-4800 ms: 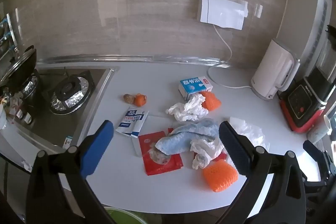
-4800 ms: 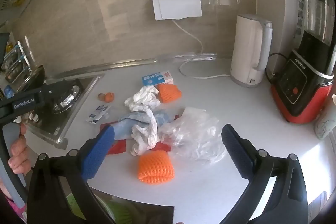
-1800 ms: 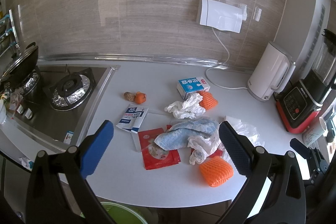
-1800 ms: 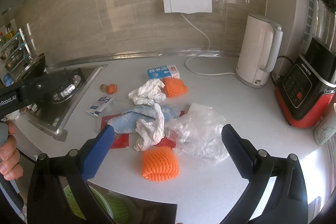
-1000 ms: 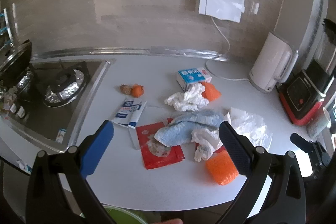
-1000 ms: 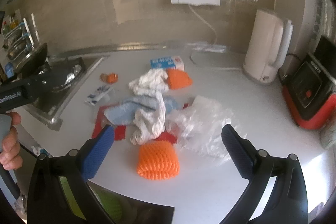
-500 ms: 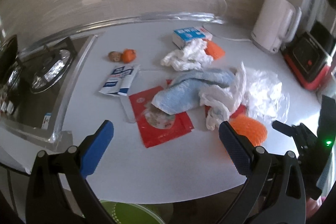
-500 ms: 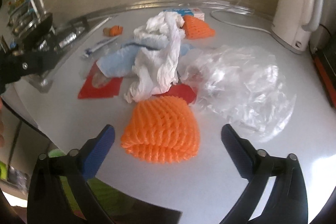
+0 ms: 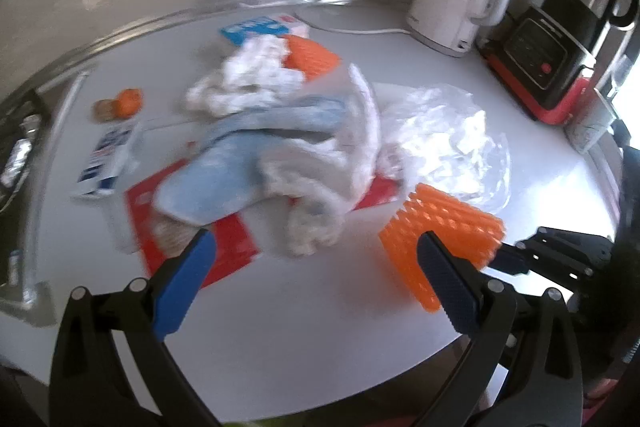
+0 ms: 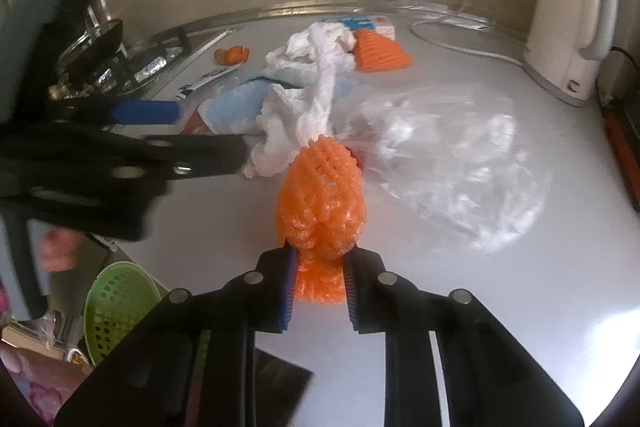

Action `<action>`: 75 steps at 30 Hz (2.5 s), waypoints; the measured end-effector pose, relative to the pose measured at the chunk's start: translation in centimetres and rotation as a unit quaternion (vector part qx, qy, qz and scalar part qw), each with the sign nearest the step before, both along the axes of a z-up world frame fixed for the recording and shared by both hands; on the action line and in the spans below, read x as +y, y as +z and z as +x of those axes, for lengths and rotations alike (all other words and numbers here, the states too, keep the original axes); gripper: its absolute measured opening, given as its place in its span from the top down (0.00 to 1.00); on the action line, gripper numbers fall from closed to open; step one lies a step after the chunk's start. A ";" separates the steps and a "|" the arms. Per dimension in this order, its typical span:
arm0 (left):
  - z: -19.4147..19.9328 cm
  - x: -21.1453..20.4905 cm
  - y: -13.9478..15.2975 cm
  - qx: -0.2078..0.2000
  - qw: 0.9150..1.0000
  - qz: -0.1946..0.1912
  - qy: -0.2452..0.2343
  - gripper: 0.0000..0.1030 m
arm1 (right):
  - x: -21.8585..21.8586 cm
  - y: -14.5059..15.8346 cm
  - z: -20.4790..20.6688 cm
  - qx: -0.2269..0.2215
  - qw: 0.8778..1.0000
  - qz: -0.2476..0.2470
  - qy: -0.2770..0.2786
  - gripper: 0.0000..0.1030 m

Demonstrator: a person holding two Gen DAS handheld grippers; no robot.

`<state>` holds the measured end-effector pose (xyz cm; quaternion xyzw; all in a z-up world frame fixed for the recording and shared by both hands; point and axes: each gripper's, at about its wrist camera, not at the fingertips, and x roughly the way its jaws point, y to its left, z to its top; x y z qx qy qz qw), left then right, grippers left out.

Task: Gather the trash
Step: 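Grasp the orange foam net with the right tool while the left tool grasps white tissue, then carry the orange net and white tissue down over the green basket with both tools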

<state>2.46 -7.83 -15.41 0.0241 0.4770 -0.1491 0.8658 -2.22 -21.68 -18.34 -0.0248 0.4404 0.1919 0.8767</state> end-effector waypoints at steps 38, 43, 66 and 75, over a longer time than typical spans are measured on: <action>-8.3 9.1 2.5 0.022 1.000 -0.004 0.006 0.79 | 4.3 4.9 -5.1 0.028 0.994 0.092 0.058 0.78; -13.4 14.9 0.9 0.037 0.999 -0.005 0.019 0.79 | 11.0 3.4 -9.0 0.059 0.987 0.096 0.114 0.77; -29.4 23.2 -9.4 0.079 0.981 -0.002 0.177 0.35 | 24.1 -5.5 -14.9 0.174 0.955 0.016 0.239 0.76; -31.2 24.3 -6.8 0.037 0.971 0.008 0.235 0.21 | 27.6 -8.3 -15.4 0.190 0.939 0.000 0.286 0.57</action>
